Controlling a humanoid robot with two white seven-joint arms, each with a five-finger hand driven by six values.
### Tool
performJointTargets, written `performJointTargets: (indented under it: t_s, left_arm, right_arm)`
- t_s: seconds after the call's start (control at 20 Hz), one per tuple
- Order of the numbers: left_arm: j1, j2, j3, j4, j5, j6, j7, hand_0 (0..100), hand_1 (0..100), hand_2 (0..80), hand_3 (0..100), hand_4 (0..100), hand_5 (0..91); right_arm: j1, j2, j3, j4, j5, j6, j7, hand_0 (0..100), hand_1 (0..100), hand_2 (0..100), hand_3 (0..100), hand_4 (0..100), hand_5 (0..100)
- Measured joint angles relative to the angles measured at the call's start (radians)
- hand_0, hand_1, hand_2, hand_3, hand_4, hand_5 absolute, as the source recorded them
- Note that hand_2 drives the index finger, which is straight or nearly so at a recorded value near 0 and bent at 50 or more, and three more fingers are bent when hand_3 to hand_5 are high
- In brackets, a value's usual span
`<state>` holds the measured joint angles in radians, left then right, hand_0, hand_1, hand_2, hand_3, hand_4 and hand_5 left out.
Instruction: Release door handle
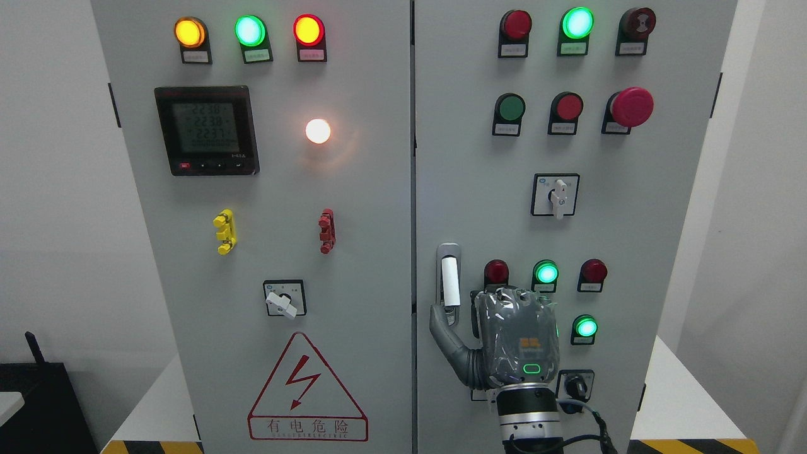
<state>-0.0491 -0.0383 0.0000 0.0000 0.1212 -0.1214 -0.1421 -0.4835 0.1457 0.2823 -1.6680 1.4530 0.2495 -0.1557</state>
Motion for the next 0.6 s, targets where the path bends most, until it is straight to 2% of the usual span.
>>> performJointTargets:
  t_s: [0.6]
  left_arm:
    - [0.0,0.0,0.0,0.0,0.0,0.0,0.0,12,39,0.0,0,0,0.0]
  right_arm:
    - [-0.005,0.001,-0.006,0.005,-0.001,0.0,0.001,33,9,96,100,93,97]
